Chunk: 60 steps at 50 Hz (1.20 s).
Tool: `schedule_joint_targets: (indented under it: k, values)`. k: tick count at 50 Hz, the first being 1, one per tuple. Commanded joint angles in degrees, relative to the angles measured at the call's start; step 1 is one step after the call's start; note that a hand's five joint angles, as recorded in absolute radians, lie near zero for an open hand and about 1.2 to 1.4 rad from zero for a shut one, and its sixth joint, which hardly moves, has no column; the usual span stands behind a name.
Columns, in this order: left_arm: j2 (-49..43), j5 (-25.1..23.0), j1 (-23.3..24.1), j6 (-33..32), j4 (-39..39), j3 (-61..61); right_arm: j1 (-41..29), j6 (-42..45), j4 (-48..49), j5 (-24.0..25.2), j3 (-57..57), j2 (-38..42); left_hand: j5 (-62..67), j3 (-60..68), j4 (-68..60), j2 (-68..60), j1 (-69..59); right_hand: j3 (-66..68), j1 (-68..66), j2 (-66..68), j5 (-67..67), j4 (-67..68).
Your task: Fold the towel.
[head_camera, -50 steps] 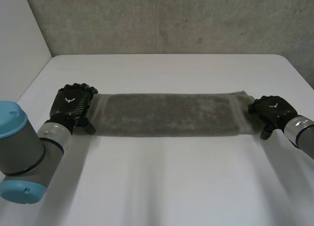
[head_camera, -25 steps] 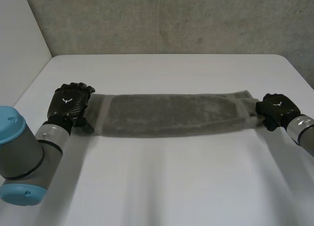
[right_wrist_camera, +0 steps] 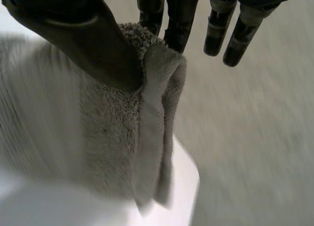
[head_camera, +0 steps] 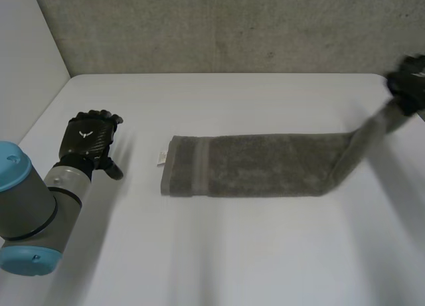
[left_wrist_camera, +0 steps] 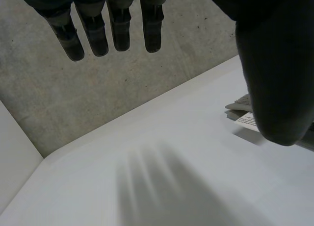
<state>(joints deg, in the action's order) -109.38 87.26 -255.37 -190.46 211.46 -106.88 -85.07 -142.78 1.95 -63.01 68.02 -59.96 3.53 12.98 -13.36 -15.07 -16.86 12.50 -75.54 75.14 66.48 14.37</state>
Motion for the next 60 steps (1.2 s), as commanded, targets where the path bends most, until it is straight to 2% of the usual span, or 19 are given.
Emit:
schedule_joint_targets:
  k: [1, 2, 4, 5, 7, 8, 10, 13, 16, 18, 24, 26, 27, 29, 37, 46, 50, 53, 60]
  values:
    - [0.0, 0.7, 0.4, 0.0, -0.1, 0.0, -23.2, 0.2, 0.4, -4.7, -6.3, 3.5, -2.3, -3.0, 3.4, 3.9, 5.6, -2.5, -4.5, 4.9, 3.5, -4.4]
    - [0.0, 0.8, 0.5, 0.0, 0.0, 0.0, -28.3, 0.2, 0.5, -6.1, -8.8, 6.3, -2.3, -3.0, 3.4, 3.9, 5.6, -2.5, -4.5, 4.9, 3.5, -4.4]
    - [0.0, 1.1, 0.7, 0.0, -0.1, 0.0, -33.1, 0.2, 0.4, -7.4, -11.6, 9.2, -2.3, -3.0, 3.4, 3.9, 5.6, -2.5, -4.5, 4.9, 3.5, -4.4]
    - [0.0, 1.2, 0.8, 0.0, -0.1, 0.0, -33.1, 0.2, 0.4, -7.4, -11.6, 9.2, -2.3, -3.0, 3.4, 3.9, 5.6, -2.5, -4.5, 4.9, 3.5, -4.4]
    - [0.0, 1.7, 0.8, 0.0, 0.0, 0.0, -40.8, 0.2, 0.5, -8.7, -16.9, 16.1, -2.3, -3.0, 3.4, 3.9, 5.6, -2.5, -4.5, 4.9, 3.5, -4.4]
    - [0.0, 1.7, 0.8, 0.0, 0.0, 0.0, -40.9, 0.2, 0.5, -8.7, -17.0, 16.1, -2.3, -3.0, 3.4, 3.9, 5.6, -2.5, -4.5, 4.9, 3.5, -4.4]
    - [0.0, 1.9, 0.8, 0.0, -0.1, 0.0, -46.7, 0.2, 0.4, -9.1, -21.3, 22.8, -2.3, -3.0, 3.4, 3.9, 5.6, -2.5, -4.5, 4.9, 3.5, -4.4]
    - [0.0, 2.3, 0.7, 0.0, -0.1, 0.0, -50.2, 0.7, 0.3, -10.2, -24.2, 27.9, -2.3, -3.0, 3.4, 3.9, 5.6, -2.5, -4.5, 4.9, 3.5, -4.4]
    - [0.0, 2.3, 0.5, 0.0, -0.1, 0.1, -51.2, 0.8, 0.4, -11.0, -24.7, 29.4, -2.3, -3.0, 3.4, 3.9, 5.6, -2.5, -4.5, 4.9, 3.5, -4.4]
    - [0.0, 2.3, 0.4, 0.0, -0.1, 0.1, -51.3, 1.3, 0.6, -13.8, -24.6, 30.1, -2.3, -3.0, 3.4, 3.9, 5.6, -2.5, 65.5, -65.1, -66.5, -4.4]
    - [0.0, 2.3, 0.6, 0.0, -0.1, 0.1, -51.0, -0.4, 2.4, -17.7, -21.6, 27.8, -2.3, -3.0, 3.4, 3.9, 5.6, -2.5, 65.5, -65.1, -66.5, -4.4]
    - [0.1, 2.3, 0.8, -0.1, -0.1, 0.3, -50.2, -4.1, 4.7, -18.2, -16.0, 21.7, -2.5, -3.0, 3.4, 4.0, 5.8, -2.5, 65.5, -65.1, -66.5, -4.4]
    - [0.1, 2.3, 0.8, -0.1, -0.1, 0.3, -50.2, -4.1, 4.7, -18.2, -16.0, 21.6, -2.5, -3.0, 3.4, 4.0, 5.8, -2.5, 65.5, -65.1, -66.5, -4.4]
    - [0.4, 2.3, 0.8, -0.1, -0.1, 0.4, -45.7, -9.2, 7.9, -18.1, -8.2, 13.5, -2.5, -3.0, 3.4, 4.0, 5.8, -2.5, 65.5, -65.1, -66.5, -4.4]
    - [1.5, 2.2, 2.9, 0.4, -0.9, 4.5, -36.1, -14.1, 10.2, -17.3, 8.2, -0.6, -2.3, -3.0, 3.4, 3.9, 5.6, -2.5, 65.5, -65.1, -66.5, -4.4]
    - [0.8, 2.0, 10.5, 1.8, -0.8, 9.8, -27.2, -14.1, 10.0, -15.5, 21.8, -5.0, -2.3, -3.0, 3.4, 3.9, 5.6, -2.5, 65.5, -65.1, -66.5, -4.4]
    - [-2.3, 2.6, 14.4, 1.6, -0.7, 11.6, -23.9, -14.5, 10.7, -9.7, 26.7, -4.9, -2.3, -3.0, 3.4, 3.9, 5.6, -2.5, 64.7, -64.3, -65.6, -4.4]
    - [-4.2, 2.6, 15.8, 1.6, -0.6, 12.3, -22.5, -14.5, 10.9, -6.0, 28.7, -4.5, -2.3, -3.0, 3.4, 3.9, 5.6, -2.5, 56.6, -56.2, -57.5, -4.4]
    - [-5.5, 3.8, 16.0, 1.7, -0.6, 11.8, -21.2, -14.6, 15.2, -4.3, 30.1, -1.3, -2.3, -3.0, 3.4, 3.9, 5.6, -2.5, 42.9, -42.5, -43.9, -4.4]
